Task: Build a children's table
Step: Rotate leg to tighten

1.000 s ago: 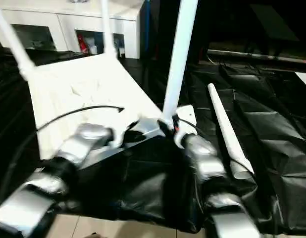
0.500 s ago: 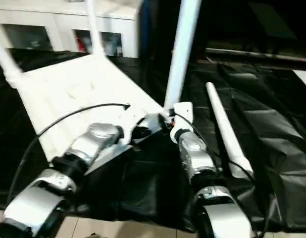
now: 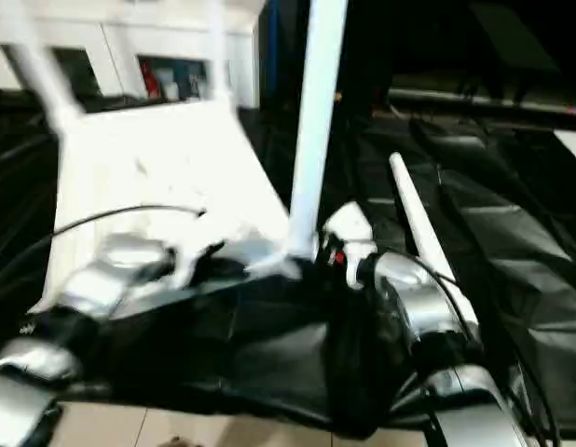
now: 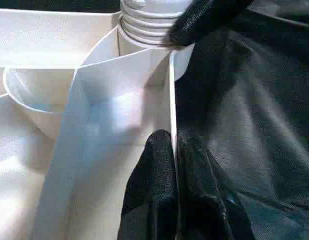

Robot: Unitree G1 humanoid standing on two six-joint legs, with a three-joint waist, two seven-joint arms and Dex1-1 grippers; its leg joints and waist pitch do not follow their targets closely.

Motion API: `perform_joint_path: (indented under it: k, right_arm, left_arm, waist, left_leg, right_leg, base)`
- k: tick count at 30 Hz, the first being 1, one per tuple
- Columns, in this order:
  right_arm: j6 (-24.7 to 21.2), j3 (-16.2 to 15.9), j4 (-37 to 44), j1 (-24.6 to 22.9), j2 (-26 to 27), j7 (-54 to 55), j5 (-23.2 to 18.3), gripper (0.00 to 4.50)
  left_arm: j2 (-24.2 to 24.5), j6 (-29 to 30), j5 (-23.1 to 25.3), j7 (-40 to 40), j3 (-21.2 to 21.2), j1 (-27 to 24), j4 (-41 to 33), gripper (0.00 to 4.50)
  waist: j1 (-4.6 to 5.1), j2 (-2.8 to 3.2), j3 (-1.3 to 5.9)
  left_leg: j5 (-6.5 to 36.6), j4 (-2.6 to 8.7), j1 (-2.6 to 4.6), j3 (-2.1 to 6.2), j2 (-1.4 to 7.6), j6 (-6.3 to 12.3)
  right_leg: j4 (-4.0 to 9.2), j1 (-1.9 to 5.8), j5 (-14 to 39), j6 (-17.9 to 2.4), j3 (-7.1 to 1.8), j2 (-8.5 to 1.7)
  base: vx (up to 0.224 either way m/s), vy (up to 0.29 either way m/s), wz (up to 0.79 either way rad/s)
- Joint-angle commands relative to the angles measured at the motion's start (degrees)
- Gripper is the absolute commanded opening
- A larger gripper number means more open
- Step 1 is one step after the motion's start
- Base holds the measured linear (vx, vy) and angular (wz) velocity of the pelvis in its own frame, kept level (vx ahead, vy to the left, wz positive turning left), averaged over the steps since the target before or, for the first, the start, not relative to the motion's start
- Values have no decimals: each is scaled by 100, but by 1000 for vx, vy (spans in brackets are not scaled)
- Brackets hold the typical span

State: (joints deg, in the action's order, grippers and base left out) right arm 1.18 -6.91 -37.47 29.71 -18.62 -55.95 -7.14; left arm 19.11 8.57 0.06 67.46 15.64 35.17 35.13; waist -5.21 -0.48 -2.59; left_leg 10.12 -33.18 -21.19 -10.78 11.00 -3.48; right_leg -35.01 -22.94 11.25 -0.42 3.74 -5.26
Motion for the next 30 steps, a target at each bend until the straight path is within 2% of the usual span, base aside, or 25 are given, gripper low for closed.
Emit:
perform_joint_path:
  k: [1,4,6,8,14,22,24,28,30]
  right_arm:
    - [-147,30,258,-24,-112,-205,-156,385]
    - [-175,-4,289,-40,-118,-232,-189,359]
    - [-170,-8,248,-34,-87,-248,-202,359]
    - [-184,0,250,-44,-73,-289,-194,328]
    - [-199,-59,337,-132,-80,-339,-150,280]
    - [-104,-81,189,-166,-27,-196,-51,268]
    - [-135,-53,114,-182,22,-26,-16,267]
    - [-262,270,-346,-141,429,1221,38,267]
    - [-295,361,-448,-120,560,1635,61,267]
  left_arm:
    - [-101,-37,-212,146,2,-49,-120,0]
    - [-102,-61,-198,117,13,-49,-109,0]
    - [-105,-87,-175,78,29,-42,-81,0]
    - [-101,-88,-158,64,35,-48,-91,0]
    - [-118,-40,-144,85,16,-88,-146,0]
    - [-129,8,-107,-68,-12,-122,-136,0]
    - [-175,43,-48,-242,-24,-102,-85,0]
    - [-597,347,22,-1161,-231,144,277,0]
    - [-732,439,36,-1421,-280,220,364,0]
  waist:
    - [6,-40,332]
    - [0,-48,337]
    - [-1,-57,335]
    - [-4,-56,332]
    - [-8,-70,335]
    - [-4,-77,337]
    - [-1,-86,336]
    - [26,-86,311]
    - [35,-93,316]
  left_leg:
    - [1153,374,70,51,245,356]
    - [1030,363,61,48,237,389]
    - [1022,361,56,46,230,387]
    - [1045,365,59,49,233,371]
    - [988,361,59,49,233,370]
    - [949,356,58,48,231,389]
    - [946,354,55,46,227,391]
    - [1206,389,89,56,226,205]
    - [1214,392,90,56,215,146]
  right_leg:
    - [378,282,642,-1450,-248,-304]
    - [374,285,592,-1434,-249,-322]
    - [382,286,646,-1419,-250,-325]
    - [394,281,773,-1385,-249,-326]
    - [384,283,734,-1357,-251,-322]
    - [381,280,754,-1346,-249,-324]
    - [384,281,759,-1339,-252,-326]
    - [448,254,1310,-1222,-262,-336]
    - [455,251,1377,-1178,-265,-332]
  base:
    - [0,0,0]
    - [0,0,0]
    - [0,0,0]
    - [0,0,0]
    - [0,0,0]
    - [0,0,0]
    - [0,0,0]
    - [0,0,0]
    - [0,0,0]
